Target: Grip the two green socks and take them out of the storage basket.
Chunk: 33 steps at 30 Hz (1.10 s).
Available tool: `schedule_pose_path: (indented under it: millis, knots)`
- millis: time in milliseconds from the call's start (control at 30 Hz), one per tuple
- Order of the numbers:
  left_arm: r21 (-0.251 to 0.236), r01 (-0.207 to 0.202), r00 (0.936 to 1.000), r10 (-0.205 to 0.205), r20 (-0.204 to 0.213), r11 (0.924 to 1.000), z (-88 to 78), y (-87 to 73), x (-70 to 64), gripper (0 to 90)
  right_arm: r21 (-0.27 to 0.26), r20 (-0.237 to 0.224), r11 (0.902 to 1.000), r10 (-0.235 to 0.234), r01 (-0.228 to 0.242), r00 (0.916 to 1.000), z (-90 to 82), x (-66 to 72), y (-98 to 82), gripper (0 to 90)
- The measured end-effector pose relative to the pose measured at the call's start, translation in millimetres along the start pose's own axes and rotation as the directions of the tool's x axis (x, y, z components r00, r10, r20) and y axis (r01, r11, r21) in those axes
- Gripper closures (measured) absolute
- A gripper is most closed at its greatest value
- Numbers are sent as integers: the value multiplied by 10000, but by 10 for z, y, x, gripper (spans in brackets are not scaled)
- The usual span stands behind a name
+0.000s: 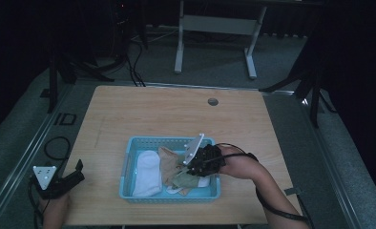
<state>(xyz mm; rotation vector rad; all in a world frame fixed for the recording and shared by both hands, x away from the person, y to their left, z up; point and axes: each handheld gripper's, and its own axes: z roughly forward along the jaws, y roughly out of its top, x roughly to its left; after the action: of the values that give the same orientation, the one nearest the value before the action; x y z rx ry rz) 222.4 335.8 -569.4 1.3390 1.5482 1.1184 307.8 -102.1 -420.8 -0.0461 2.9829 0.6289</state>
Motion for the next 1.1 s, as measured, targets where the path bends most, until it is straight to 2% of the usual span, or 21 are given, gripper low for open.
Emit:
schedule_pose_path:
  millis: [267,633,1033,1100]
  knots:
    - [-9,9,10000,-9,11,10000,0,0,1,4,-372,329,9993,18,-6,9995,-170,-34,19,831]
    - [-10,4,10000,-4,25,10000,-1,0,-1,4,-987,988,9950,235,-137,9948,-516,-88,11,830]
    - [6,-11,10000,11,5,10000,0,0,-2,4,-1173,1567,9912,790,-608,9845,-755,-123,-194,830]
    - [12,-19,10000,19,-7,10000,0,1,-3,4,-1329,1598,9882,973,-762,9823,-806,-133,-249,830]
